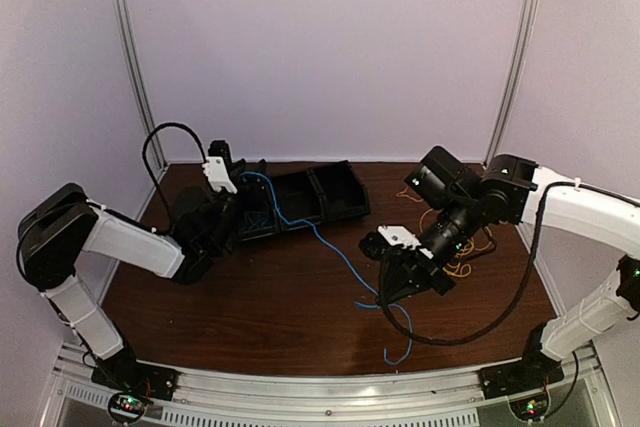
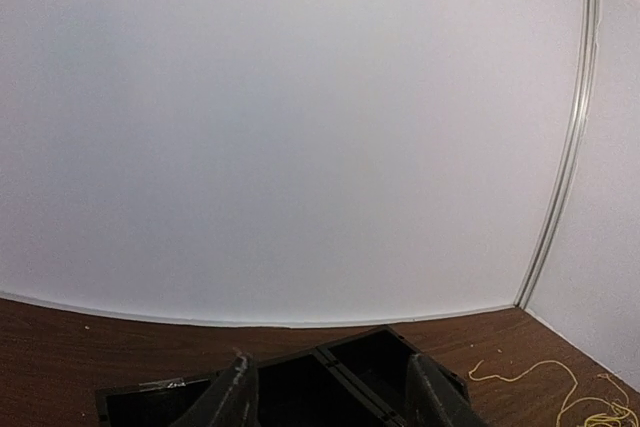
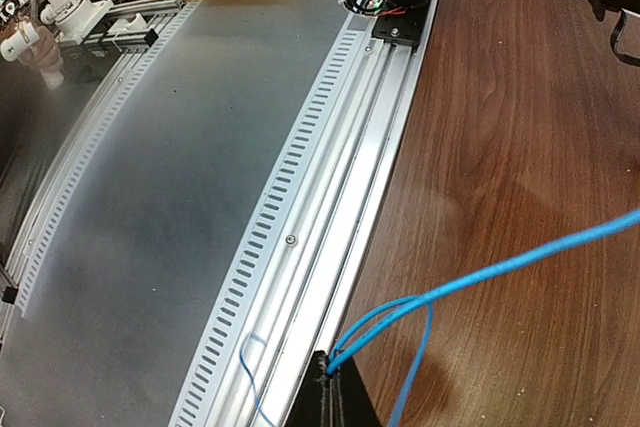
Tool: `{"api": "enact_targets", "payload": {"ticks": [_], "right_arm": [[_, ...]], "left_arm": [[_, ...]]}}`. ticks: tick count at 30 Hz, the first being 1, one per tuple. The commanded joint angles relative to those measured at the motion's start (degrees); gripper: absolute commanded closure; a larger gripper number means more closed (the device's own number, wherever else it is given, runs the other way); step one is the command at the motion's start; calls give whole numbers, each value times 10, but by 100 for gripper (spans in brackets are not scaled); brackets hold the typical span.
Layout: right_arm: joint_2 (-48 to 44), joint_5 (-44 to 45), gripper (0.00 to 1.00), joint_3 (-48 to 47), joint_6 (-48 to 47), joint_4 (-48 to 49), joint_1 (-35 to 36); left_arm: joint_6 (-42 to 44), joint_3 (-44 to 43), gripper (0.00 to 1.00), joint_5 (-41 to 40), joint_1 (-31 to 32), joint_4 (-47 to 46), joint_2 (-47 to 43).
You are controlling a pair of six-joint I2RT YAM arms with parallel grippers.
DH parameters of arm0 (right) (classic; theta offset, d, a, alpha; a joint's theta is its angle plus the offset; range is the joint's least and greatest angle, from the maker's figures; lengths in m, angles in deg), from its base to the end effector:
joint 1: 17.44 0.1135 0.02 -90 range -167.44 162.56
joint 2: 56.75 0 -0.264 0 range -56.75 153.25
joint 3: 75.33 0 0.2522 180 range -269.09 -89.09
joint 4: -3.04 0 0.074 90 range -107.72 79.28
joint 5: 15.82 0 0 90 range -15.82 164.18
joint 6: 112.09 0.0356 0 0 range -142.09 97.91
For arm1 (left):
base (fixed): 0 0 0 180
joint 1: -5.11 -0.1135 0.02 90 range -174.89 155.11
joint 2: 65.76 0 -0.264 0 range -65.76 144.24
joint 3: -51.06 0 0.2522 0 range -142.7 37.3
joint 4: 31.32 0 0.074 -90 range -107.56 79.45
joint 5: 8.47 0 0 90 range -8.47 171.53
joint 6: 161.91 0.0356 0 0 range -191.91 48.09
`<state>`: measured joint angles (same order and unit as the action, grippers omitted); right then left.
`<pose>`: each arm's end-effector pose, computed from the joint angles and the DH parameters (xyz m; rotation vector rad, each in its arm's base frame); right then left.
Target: Untangle the cables
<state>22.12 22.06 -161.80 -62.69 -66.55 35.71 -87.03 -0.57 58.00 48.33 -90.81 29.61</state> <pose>0.1359 0.2281 0.3213 -2.0146 1.4729 1.2717 0.2499 -0.2153 0.2309 -0.0313 1.3432 -0.5985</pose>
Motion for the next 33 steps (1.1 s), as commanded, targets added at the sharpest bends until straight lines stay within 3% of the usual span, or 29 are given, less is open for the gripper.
{"api": "enact_targets", "payload": {"ticks": [1, 5, 7, 9, 14, 23, 33], "right_arm": [[4, -17, 100, -27, -4, -8, -11], [28, 23, 100, -81, 23, 12, -15], [47, 35, 100, -122, 18, 5, -18], [66, 40, 100, -170, 14, -4, -20], [115, 99, 100, -247, 40, 40, -20], [247, 174, 100, -344, 87, 162, -24], [385, 214, 100, -462, 105, 284, -30]], "left_arm": [[44, -11, 48, 23, -1, 101, -39], [47, -16, 40, -21, -9, 184, -64], [3, -38, 30, -49, -24, 283, -64], [-48, -50, 28, -77, -41, 387, -66], [-66, 39, 27, -43, -46, 344, -139], [-165, 125, 28, -59, -46, 489, -356], [-186, 173, 28, -54, -46, 636, -543]]}}
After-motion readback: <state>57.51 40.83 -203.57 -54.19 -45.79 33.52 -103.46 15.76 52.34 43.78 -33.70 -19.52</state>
